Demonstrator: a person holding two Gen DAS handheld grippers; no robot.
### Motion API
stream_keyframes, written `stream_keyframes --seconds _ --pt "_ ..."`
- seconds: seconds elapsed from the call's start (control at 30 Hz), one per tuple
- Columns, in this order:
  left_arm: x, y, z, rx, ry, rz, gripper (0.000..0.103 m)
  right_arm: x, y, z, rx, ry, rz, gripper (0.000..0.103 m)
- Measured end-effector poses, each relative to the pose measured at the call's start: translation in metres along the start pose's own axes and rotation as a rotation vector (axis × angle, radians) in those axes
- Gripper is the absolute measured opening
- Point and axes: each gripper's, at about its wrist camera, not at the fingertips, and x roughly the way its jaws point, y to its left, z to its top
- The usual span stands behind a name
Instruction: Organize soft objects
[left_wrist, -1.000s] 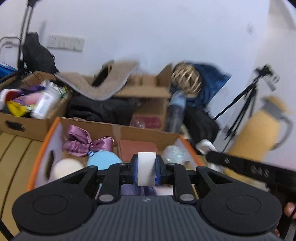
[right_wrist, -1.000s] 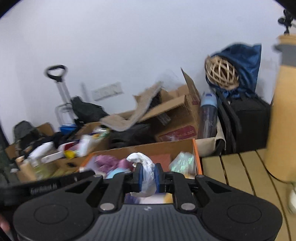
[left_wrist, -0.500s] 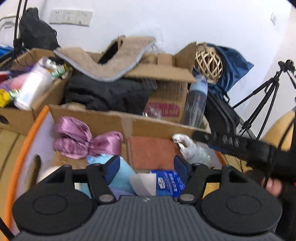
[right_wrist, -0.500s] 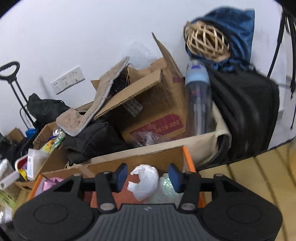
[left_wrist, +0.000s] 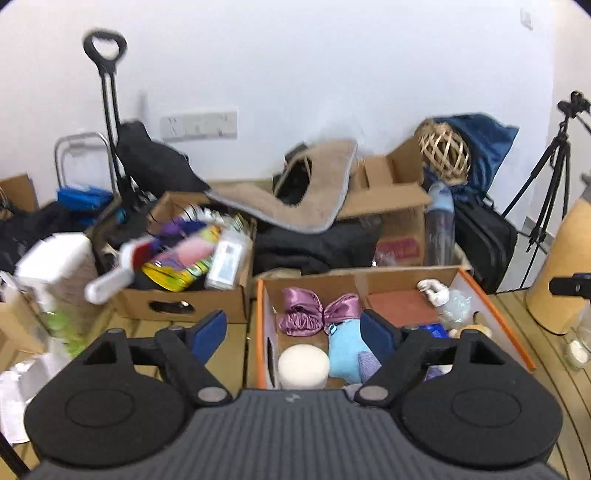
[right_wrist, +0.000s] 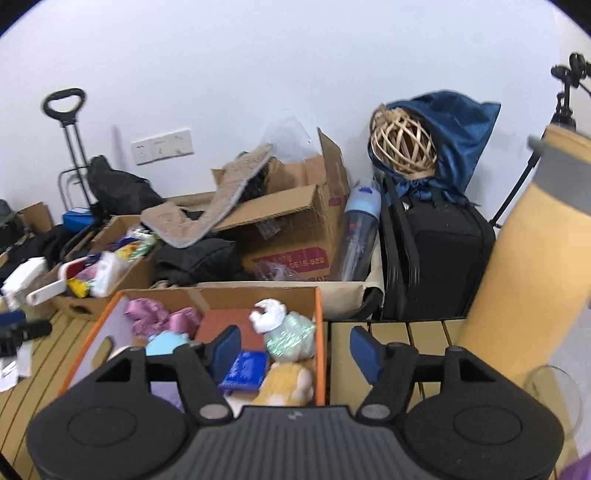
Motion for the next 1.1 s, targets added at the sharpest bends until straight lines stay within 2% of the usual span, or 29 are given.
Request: stream_keyframes --seconds 0.13,0.23,0.33,0.47,0.6,0.7,0.73,0.8,0.9,0.97,1.0,1.1 --pt "-0.066 -0.002 -0.017 0.018 -0.088 0.007 0.085 -0.066 0.021 -0.026 -0.062 -0.062 0.019 0.072" --pt "-0.119 -0.007 -0.049 0.037 -0.169 0.046 0.09 -0.119 0.034 -0.059 -0.095 -0.128 0.05 0.077" --pt "-0.172 -0.01 -0.092 0.04 -0.243 0.049 0.094 -0.172 0.048 -0.104 -0.138 -0.199 0.06 0.08" --pt "-0.243 -0.014 -0.157 0.046 -0.302 0.004 0.099 -0.238 0.063 -0.167 -0.177 -0.28 0.034 0.084" --pt "-0.31 -0.016 -0.211 0.101 -0.379 0.045 0.103 -0.295 0.074 -0.23 -0.179 -0.328 0.023 0.085" --pt "-0.359 -0.016 -0.245 0.128 -0.425 0.07 0.103 -0.34 0.085 -0.277 -0.161 -0.357 0.02 0.086" --pt "-0.374 -0.014 -0.256 0.118 -0.44 0.073 0.103 -0.355 0.088 -0.293 -0.139 -0.364 0.017 0.091" --pt "-0.409 -0.012 -0.282 0.092 -0.467 0.069 0.103 -0.38 0.098 -0.322 -0.123 -0.379 0.038 0.093" --pt "-0.456 -0.01 -0.326 0.045 -0.502 0.076 0.103 -0.418 0.118 -0.365 -0.19 -0.416 0.038 0.094" --pt "-0.479 -0.011 -0.354 0.05 -0.516 0.072 0.103 -0.446 0.128 -0.394 -0.187 -0.451 0.031 0.097" --pt "-0.49 -0.012 -0.369 0.062 -0.508 0.075 0.103 -0.457 0.131 -0.41 -0.164 -0.463 0.042 0.101" --pt "-0.514 -0.017 -0.404 0.073 -0.506 0.102 0.103 -0.476 0.139 -0.449 -0.151 -0.45 0.073 0.103"
